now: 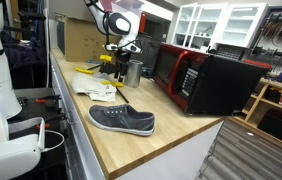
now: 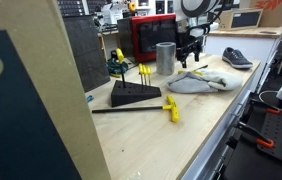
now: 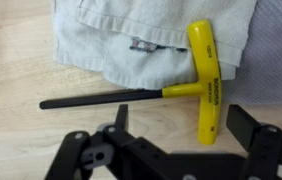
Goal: Pick up the yellow object on the towel, put it inside the metal tin and then put it on the black platform
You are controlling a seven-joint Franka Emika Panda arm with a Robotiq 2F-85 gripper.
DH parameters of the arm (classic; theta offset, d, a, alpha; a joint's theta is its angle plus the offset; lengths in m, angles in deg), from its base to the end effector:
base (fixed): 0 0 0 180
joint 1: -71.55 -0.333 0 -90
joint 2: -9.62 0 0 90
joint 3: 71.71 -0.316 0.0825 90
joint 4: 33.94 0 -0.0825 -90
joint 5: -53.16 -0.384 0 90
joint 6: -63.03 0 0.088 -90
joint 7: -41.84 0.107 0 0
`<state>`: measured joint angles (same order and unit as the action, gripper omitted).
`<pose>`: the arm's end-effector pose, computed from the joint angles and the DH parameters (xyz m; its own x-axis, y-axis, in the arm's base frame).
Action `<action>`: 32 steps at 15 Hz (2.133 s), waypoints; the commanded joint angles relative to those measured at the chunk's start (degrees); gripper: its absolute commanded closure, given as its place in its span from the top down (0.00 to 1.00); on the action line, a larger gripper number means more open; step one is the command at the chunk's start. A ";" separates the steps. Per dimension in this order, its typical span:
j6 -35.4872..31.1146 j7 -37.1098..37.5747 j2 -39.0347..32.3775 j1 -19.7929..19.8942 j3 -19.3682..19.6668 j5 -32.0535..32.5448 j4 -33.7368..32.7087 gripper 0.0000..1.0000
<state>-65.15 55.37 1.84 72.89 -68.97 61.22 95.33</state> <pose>0.5156 -0.0410 0.2911 0.9674 -0.2172 -0.1305 -0.1995 -0.9704 0.1363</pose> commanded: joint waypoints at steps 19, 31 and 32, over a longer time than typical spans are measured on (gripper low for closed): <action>-10.43 -8.56 -5.13 1.09 -0.67 -7.92 -0.05 0.66; -9.51 -12.74 -2.69 1.53 -0.83 -12.64 1.39 0.06; -9.67 -12.68 -1.96 1.74 -0.68 -12.73 1.93 0.06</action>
<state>-74.62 43.25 -3.28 74.00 -70.07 49.19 95.25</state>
